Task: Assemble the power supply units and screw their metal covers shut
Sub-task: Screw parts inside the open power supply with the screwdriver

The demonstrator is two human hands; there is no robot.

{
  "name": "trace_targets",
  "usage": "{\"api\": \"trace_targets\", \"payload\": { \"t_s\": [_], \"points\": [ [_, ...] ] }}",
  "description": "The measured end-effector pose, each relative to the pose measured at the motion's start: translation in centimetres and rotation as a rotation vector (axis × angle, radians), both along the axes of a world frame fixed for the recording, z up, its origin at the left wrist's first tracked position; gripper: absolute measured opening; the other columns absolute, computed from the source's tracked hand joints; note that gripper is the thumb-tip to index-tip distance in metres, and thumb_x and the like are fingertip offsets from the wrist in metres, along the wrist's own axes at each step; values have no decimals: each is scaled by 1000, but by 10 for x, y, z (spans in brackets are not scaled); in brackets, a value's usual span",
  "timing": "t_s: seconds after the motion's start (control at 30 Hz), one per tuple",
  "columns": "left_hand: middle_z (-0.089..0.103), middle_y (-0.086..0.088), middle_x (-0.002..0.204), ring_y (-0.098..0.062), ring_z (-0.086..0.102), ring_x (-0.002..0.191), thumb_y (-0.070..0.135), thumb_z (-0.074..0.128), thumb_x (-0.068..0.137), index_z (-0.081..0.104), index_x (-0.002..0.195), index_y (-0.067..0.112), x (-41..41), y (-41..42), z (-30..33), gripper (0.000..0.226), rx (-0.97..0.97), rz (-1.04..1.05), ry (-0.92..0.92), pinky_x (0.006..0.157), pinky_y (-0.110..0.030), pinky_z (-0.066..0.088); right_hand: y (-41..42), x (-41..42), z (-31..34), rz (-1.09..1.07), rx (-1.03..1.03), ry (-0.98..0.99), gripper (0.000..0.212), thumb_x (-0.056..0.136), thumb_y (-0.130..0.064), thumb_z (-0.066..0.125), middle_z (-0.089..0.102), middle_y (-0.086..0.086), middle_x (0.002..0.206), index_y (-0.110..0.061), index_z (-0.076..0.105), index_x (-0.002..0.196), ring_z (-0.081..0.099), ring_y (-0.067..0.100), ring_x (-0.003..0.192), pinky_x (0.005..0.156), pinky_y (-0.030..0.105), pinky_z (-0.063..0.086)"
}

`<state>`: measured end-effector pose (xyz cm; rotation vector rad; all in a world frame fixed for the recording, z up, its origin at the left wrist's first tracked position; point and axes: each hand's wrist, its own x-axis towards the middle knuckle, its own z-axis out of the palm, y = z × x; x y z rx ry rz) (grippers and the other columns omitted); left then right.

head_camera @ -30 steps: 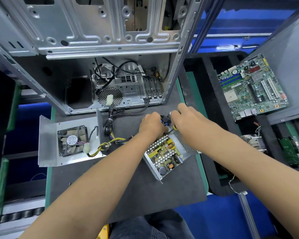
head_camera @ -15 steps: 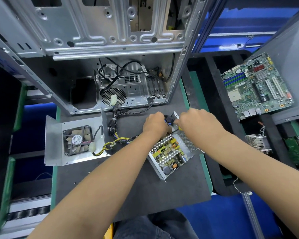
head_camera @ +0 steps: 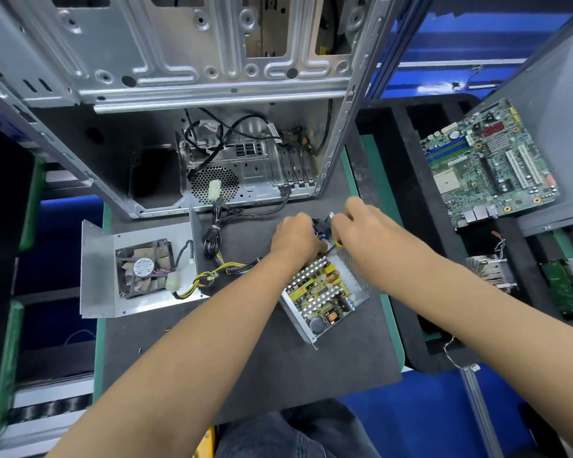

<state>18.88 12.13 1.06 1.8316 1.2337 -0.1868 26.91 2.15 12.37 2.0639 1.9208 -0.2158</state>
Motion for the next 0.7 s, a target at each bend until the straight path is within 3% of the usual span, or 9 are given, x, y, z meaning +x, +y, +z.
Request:
{"api": "trace_targets", "payload": {
  "t_s": [0.1, 0.2, 0.23, 0.3, 0.4, 0.53, 0.6, 0.7],
  "points": [
    [68, -18, 96, -38, 64, 94, 25, 78, 77, 58, 82, 9, 0, 0, 1, 27, 1, -2, 1, 77, -43, 58, 7, 0, 1, -15, -22, -130, 22, 96, -6, 52, 30, 3, 83, -15, 32, 93, 56, 27, 77, 58, 30, 32],
    [66, -16, 91, -38, 64, 93, 25, 77, 78, 53, 76, 10, 0, 0, 0, 29, 8, 8, 0, 73, -41, 56, 7, 5, 0, -25, -19, -157, 24, 106, -36, 42, 33, 1, 75, -16, 42, 93, 62, 30, 89, 60, 32, 35],
    [64, -16, 89, -38, 64, 92, 25, 76, 79, 51, 75, 10, 0, 0, 0, 29, 10, 5, -1, 72, -41, 55, 6, 5, -1, 15, -20, -111, 23, 106, -36, 40, 39, 2, 84, -15, 48, 102, 57, 30, 91, 64, 32, 38],
    [65, -16, 90, -39, 64, 93, 25, 75, 79, 53, 76, 9, 0, 0, -1, 28, 10, -2, -7, 73, -41, 56, 4, 8, -4, 119, -41, -47, 16, 100, -16, 45, 41, 5, 106, -13, 47, 116, 45, 24, 87, 71, 30, 38],
    [68, -20, 97, -40, 65, 93, 25, 76, 77, 57, 84, 8, 0, 1, 0, 27, 2, -1, -8, 75, -42, 57, 4, 10, -4, 82, -92, 2, 30, 88, 4, 48, 34, 4, 103, -14, 44, 112, 49, 22, 84, 71, 32, 47],
    [68, -20, 95, -39, 66, 93, 25, 77, 77, 55, 78, 9, 0, 1, -1, 27, -1, 6, -9, 70, -39, 54, 5, 3, -3, -18, -59, -133, 13, 104, -24, 47, 33, 1, 79, -13, 47, 110, 63, 27, 85, 57, 32, 39],
    [67, -19, 95, -39, 64, 93, 26, 78, 77, 61, 85, 7, 0, 1, -3, 27, 0, 6, -13, 75, -42, 57, 5, 6, -4, -15, -13, -96, 22, 105, -34, 44, 40, 2, 91, -13, 46, 112, 55, 26, 88, 62, 32, 36],
    [67, -19, 96, -38, 63, 93, 27, 78, 77, 60, 86, 7, 0, 1, -5, 29, 16, 1, -14, 79, -44, 57, 3, 10, -7, 73, -48, -43, 26, 94, -10, 51, 42, 4, 115, -14, 44, 119, 39, 20, 86, 75, 30, 42]
  ]
}}
